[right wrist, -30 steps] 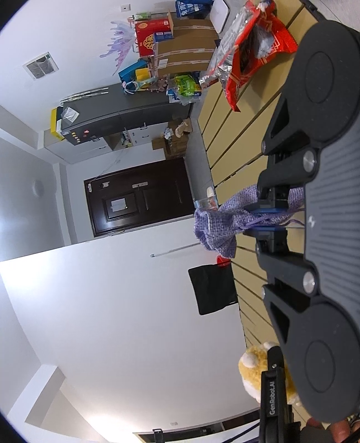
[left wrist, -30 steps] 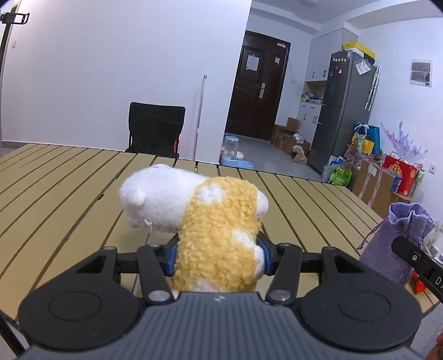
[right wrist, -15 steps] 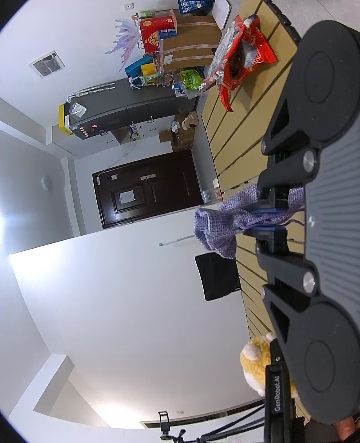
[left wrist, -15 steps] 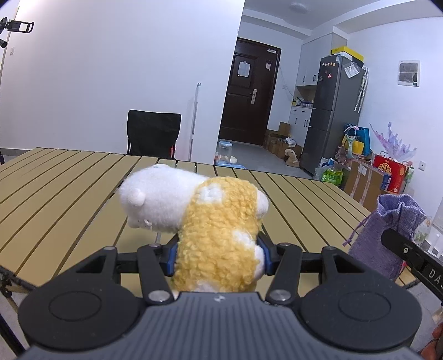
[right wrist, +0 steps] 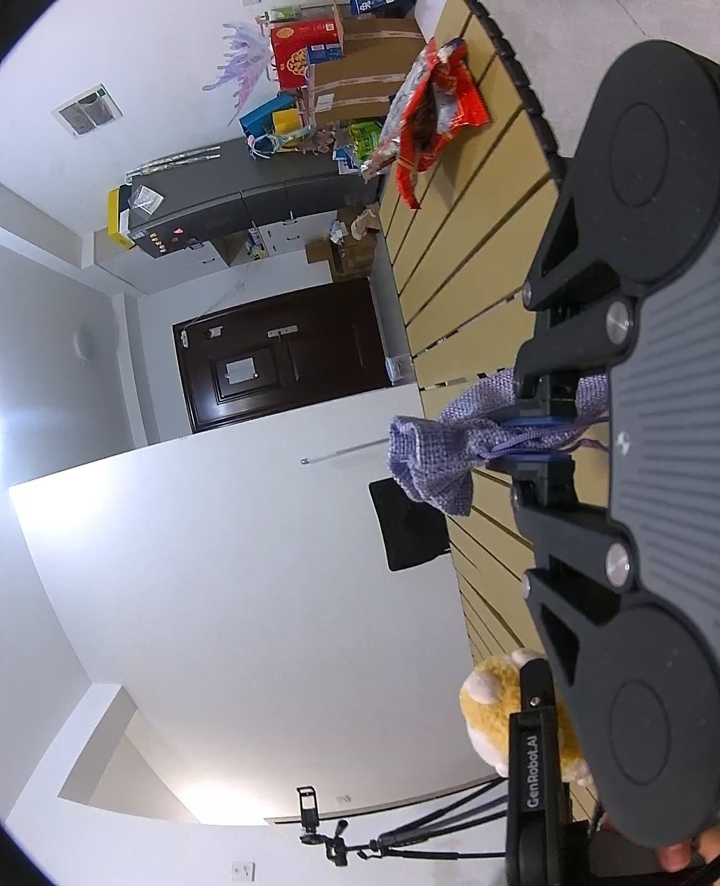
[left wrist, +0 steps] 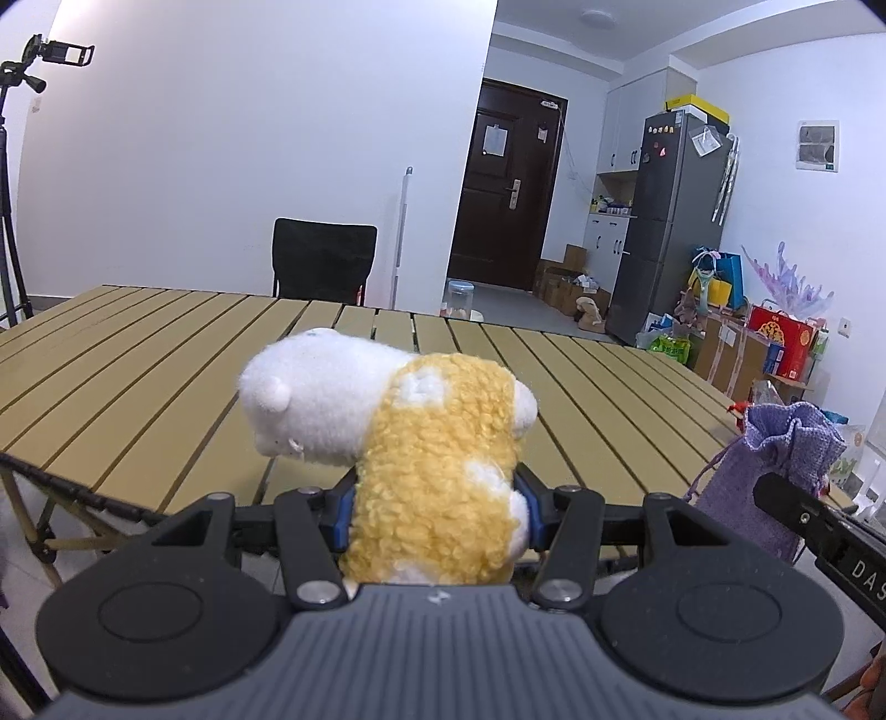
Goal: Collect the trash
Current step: 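Lift the plush with the left gripper while the right gripper holds the pouch, then carry the plush and lavender pouch down over the black bin with both tools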
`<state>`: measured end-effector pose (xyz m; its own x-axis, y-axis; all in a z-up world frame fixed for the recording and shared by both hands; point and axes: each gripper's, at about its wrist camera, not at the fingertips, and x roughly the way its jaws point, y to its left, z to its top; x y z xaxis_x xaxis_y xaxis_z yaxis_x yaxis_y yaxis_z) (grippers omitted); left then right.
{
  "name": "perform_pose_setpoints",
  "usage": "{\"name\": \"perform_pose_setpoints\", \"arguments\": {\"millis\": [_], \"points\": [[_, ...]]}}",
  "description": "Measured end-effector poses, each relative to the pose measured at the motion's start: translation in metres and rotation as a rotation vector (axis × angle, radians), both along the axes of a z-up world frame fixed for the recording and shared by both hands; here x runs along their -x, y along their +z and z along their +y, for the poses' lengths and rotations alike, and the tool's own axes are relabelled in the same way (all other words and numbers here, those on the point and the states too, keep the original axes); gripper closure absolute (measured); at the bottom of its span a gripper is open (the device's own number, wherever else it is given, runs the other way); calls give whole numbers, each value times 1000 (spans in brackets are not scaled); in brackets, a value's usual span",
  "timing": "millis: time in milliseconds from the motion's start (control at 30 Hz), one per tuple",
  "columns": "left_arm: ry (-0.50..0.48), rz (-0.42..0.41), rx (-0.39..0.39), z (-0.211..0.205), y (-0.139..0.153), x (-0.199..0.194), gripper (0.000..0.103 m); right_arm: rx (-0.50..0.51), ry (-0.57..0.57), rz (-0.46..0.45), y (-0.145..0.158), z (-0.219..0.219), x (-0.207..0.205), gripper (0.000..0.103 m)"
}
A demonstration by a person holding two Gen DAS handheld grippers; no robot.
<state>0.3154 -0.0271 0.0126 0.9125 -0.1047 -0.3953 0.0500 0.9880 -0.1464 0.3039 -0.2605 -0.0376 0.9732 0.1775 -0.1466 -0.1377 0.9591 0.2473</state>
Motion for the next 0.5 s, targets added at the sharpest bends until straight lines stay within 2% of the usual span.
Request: {"name": "perform_pose_setpoints", "arguments": {"millis": [500], "points": [[11,58,-47,17,-25,60,49,21,43,88,-23,12,61,95]]}}
